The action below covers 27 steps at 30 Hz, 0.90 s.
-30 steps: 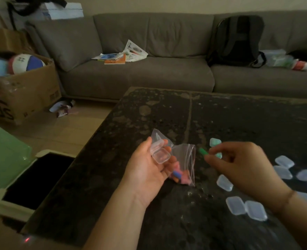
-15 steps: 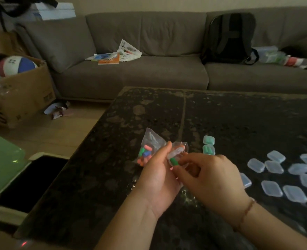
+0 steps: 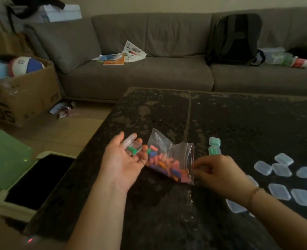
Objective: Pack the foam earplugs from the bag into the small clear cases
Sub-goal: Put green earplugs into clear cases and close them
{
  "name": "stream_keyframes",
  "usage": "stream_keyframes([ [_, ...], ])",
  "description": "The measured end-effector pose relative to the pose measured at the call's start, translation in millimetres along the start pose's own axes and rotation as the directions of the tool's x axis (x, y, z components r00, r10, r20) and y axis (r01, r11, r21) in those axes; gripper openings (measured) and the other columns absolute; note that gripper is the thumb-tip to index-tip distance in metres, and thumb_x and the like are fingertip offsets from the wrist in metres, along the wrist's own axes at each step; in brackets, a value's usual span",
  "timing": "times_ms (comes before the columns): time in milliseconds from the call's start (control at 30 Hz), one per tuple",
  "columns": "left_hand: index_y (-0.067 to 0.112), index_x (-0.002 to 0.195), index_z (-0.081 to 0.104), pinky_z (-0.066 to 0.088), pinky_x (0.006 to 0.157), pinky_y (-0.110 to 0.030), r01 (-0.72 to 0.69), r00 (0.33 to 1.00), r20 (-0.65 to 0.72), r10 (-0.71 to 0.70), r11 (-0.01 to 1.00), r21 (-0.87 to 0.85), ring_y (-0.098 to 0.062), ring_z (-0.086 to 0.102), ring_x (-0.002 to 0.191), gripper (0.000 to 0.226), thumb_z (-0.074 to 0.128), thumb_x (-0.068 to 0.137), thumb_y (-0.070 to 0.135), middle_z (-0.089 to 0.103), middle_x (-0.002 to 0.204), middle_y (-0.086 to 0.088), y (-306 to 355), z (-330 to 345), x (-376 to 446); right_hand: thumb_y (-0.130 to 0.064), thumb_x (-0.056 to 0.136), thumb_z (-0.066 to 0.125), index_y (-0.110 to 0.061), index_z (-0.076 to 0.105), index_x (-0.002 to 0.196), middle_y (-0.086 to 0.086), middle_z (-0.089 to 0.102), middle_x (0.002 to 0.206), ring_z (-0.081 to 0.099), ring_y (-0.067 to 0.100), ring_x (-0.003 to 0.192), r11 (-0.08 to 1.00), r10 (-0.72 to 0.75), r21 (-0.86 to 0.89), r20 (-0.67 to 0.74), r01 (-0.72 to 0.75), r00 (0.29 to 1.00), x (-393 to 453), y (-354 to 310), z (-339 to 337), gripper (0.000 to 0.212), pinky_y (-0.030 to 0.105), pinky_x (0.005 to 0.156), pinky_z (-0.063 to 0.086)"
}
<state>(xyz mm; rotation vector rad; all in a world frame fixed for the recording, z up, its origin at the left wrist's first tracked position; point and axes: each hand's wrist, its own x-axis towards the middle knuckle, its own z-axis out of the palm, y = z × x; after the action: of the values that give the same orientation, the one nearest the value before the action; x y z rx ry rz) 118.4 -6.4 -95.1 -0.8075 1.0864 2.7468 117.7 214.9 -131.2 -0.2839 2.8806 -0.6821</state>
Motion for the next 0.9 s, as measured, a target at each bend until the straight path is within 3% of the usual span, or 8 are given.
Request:
stream_keyframes([
  [67,0.010,0.127,0.064,0.050,0.089,-0.035,0.014,1.000,-0.015,-0.014,1.000,-0.012,-0.026,0.061,0.110,0.043,0.048,0.103,0.041,0.063,0.122,-0.015,1,-2,0,-0.027,0.093,0.058,-0.043,0.060,0.106,-0.021,0.059,0.096,0.060,-0.007,0.087,0.996,-0.079,0.046,0.034,0.077,0.996,8,-4,7,0.021,0.015,0.079,0.053],
  [133,0.009,0.127,0.064,0.049,0.087,-0.034,0.032,0.999,-0.018,-0.032,0.999,-0.018,-0.025,0.061,0.109,0.043,0.048,0.103,0.041,0.063,0.120,-0.014,1,-3,1,-0.026,0.094,0.057,-0.042,0.061,0.099,-0.022,0.058,0.088,0.059,-0.013,0.082,0.988,-0.128,0.096,0.040,0.123,0.991,17,-12,11,0.017,0.009,0.069,0.049],
  [233,0.009,0.128,0.063,0.049,0.084,-0.033,0.043,0.999,-0.015,-0.043,0.999,-0.029,-0.024,0.061,0.104,0.044,0.047,0.103,0.041,0.062,0.118,-0.014,1,-3,2,-0.031,0.095,0.056,-0.038,0.065,0.098,-0.013,0.065,0.094,0.061,-0.011,0.083,0.966,-0.163,0.212,0.056,0.147,0.985,33,-21,14,0.011,0.012,0.068,0.052],
  [333,0.010,0.129,0.062,0.049,0.081,-0.032,0.052,0.999,-0.010,-0.052,0.998,-0.025,-0.023,0.061,0.100,0.043,0.047,0.103,0.041,0.062,0.117,-0.013,1,-1,3,-0.036,0.095,0.055,-0.047,0.059,0.108,-0.018,0.061,0.107,0.061,-0.003,0.093,0.958,-0.230,0.210,0.162,0.194,0.960,50,-25,18,0.018,0.017,0.076,0.051],
  [467,0.010,0.127,0.063,0.050,0.082,-0.032,0.054,0.998,-0.017,-0.054,0.998,-0.016,-0.023,0.062,0.100,0.042,0.048,0.103,0.041,0.062,0.118,-0.013,2,-2,5,-0.043,0.093,0.054,-0.037,0.055,0.122,-0.009,0.061,0.112,0.060,0.005,0.095,0.983,-0.182,0.071,0.251,0.169,0.951,69,-24,22,0.029,0.019,0.079,0.048],
  [633,0.009,0.125,0.064,0.050,0.079,-0.034,0.065,0.998,-0.006,-0.065,0.997,-0.029,-0.024,0.062,0.099,0.041,0.048,0.103,0.040,0.062,0.118,-0.013,3,-4,7,-0.066,0.079,0.057,-0.037,0.062,0.106,-0.011,0.067,0.089,0.065,0.005,0.080,0.984,-0.119,-0.099,0.238,0.145,0.964,78,-25,28,0.040,0.027,0.079,0.055],
  [733,0.009,0.124,0.064,0.049,0.079,-0.034,0.067,0.998,-0.013,-0.067,0.997,-0.027,-0.024,0.062,0.098,0.041,0.049,0.102,0.041,0.062,0.118,-0.014,3,-4,8,-0.061,0.075,0.066,-0.032,0.064,0.100,-0.011,0.064,0.081,0.061,0.005,0.077,0.979,-0.068,-0.170,0.234,0.109,0.970,79,-31,29,0.039,0.026,0.075,0.051],
  [900,0.009,0.124,0.064,0.050,0.081,-0.034,0.071,0.997,-0.009,-0.071,0.997,-0.030,-0.024,0.062,0.099,0.041,0.048,0.103,0.041,0.062,0.117,-0.014,2,-4,7,-0.052,0.077,0.071,-0.026,0.062,0.114,-0.010,0.063,0.087,0.061,0.006,0.082,0.993,-0.004,-0.116,0.215,0.030,0.977,82,-26,32,0.046,0.024,0.077,0.050],
])
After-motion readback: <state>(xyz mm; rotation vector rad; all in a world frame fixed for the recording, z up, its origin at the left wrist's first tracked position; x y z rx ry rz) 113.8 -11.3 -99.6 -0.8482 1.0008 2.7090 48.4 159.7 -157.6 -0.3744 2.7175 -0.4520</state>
